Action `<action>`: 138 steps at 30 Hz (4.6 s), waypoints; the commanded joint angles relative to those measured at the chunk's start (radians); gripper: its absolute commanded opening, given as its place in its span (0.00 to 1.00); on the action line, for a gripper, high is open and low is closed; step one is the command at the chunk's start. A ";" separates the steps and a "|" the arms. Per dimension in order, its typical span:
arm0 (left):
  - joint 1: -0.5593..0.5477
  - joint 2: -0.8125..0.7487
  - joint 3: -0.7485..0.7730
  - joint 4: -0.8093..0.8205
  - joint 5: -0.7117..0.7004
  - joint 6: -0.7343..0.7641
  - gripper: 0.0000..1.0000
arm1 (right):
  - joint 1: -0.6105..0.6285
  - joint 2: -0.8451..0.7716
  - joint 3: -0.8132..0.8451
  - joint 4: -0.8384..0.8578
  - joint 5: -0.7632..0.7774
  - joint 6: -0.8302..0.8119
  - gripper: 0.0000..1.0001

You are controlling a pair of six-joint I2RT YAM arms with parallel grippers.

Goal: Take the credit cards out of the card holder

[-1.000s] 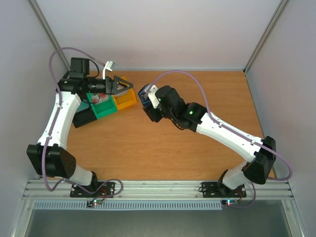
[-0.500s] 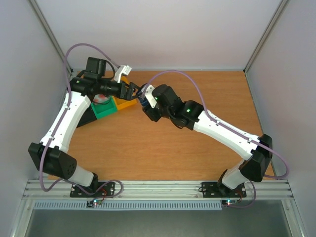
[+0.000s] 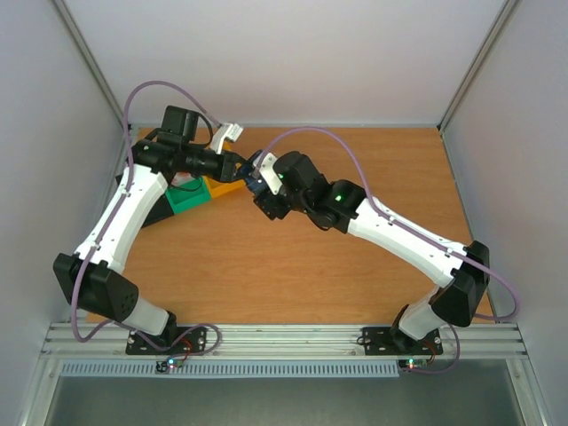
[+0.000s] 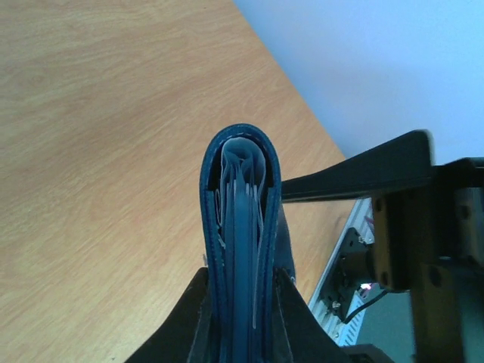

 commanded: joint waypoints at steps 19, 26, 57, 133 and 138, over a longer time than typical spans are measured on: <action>-0.004 -0.055 -0.060 0.039 0.020 0.065 0.00 | -0.302 -0.152 -0.124 0.249 -0.888 0.424 0.59; -0.006 -0.053 -0.060 0.045 0.070 0.051 0.00 | -0.301 -0.027 -0.075 0.193 -0.918 0.426 0.46; -0.002 -0.021 -0.035 0.093 -0.086 -0.025 0.00 | -0.059 -0.046 -0.093 0.087 -0.934 0.129 0.50; -0.040 -0.814 -0.711 0.778 0.375 0.005 0.36 | -0.053 -0.252 0.062 -0.001 -0.952 0.180 0.01; -0.039 -0.893 -0.796 0.934 0.348 -0.125 0.03 | -0.051 -0.253 0.064 -0.003 -0.997 0.179 0.01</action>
